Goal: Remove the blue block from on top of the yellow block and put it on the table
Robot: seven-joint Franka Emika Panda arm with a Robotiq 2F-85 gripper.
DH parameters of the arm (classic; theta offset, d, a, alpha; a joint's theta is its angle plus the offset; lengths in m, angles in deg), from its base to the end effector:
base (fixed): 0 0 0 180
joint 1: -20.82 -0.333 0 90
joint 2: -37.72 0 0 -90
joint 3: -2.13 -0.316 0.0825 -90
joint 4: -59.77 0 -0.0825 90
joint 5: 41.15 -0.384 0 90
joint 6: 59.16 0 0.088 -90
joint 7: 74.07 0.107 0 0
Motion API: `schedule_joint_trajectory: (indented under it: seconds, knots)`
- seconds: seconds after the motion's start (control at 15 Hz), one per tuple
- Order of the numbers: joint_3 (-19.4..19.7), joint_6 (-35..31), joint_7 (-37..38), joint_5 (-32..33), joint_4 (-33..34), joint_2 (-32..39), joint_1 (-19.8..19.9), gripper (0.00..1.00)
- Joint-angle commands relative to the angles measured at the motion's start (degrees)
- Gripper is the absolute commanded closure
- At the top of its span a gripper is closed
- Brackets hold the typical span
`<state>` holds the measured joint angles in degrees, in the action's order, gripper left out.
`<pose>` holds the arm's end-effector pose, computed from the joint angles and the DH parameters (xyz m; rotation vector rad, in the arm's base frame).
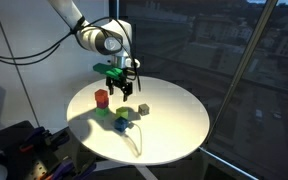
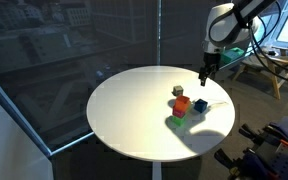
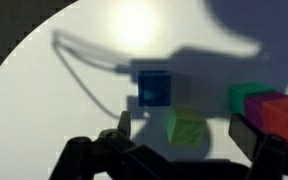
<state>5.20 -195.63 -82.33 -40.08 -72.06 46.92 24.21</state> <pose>0.5135 -0.0585 0.2715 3.1276 0.0717 -0.1275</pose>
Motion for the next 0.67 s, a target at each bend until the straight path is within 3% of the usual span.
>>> schedule_joint_trajectory:
  seconds: [0.0, 0.6]
  knots:
    - [-0.42, 1.91, 1.66, 0.83, -1.49, -3.94, -0.65, 0.00]
    - [-1.78, 0.90, 9.05, 0.38, -0.41, -6.07, -2.75, 0.00]
